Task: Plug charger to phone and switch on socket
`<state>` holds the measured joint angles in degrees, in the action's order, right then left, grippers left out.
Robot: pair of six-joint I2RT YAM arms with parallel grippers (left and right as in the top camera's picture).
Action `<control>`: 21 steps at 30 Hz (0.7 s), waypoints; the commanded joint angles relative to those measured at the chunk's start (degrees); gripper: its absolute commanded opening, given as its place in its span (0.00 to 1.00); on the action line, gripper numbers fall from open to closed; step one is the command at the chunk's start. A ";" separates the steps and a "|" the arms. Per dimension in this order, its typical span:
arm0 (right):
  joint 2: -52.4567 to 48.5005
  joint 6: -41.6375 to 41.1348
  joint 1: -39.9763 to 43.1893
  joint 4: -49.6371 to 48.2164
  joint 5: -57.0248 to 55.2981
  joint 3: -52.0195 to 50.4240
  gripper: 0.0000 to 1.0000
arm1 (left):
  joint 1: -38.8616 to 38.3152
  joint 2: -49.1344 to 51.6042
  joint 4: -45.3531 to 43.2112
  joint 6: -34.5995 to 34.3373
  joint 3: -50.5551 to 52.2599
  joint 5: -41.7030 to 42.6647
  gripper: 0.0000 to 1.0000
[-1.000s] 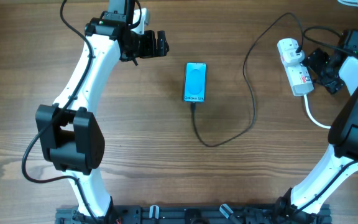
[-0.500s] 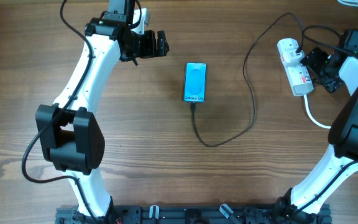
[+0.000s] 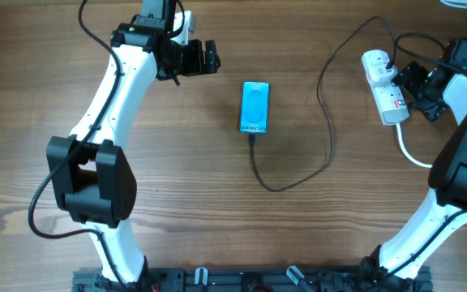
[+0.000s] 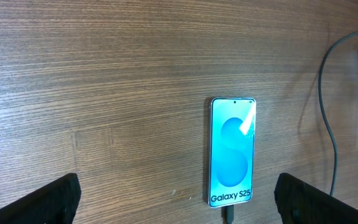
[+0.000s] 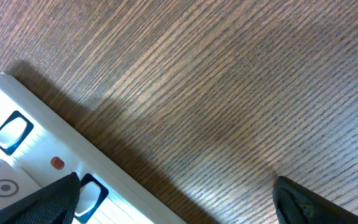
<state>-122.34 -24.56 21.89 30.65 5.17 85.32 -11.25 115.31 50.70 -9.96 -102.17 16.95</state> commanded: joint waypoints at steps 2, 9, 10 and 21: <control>-1.11 1.53 -1.62 2.64 3.96 -1.68 1.00 | -0.15 0.22 0.22 0.50 0.11 -0.52 1.00; -1.11 2.51 -2.23 3.30 3.93 -1.68 1.00 | -0.15 0.22 1.46 0.52 0.11 -0.52 1.00; -1.11 2.51 -2.23 3.45 3.93 -1.68 1.00 | -0.15 0.22 1.60 0.52 0.11 -0.52 1.00; 19.87 -1.44 -0.50 18.53 -8.50 -1.16 1.00 | -0.13 0.22 1.66 0.50 0.11 -0.52 1.00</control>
<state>-113.10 -24.86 21.10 45.71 1.08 83.92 -11.25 115.31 52.36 -9.96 -102.17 16.95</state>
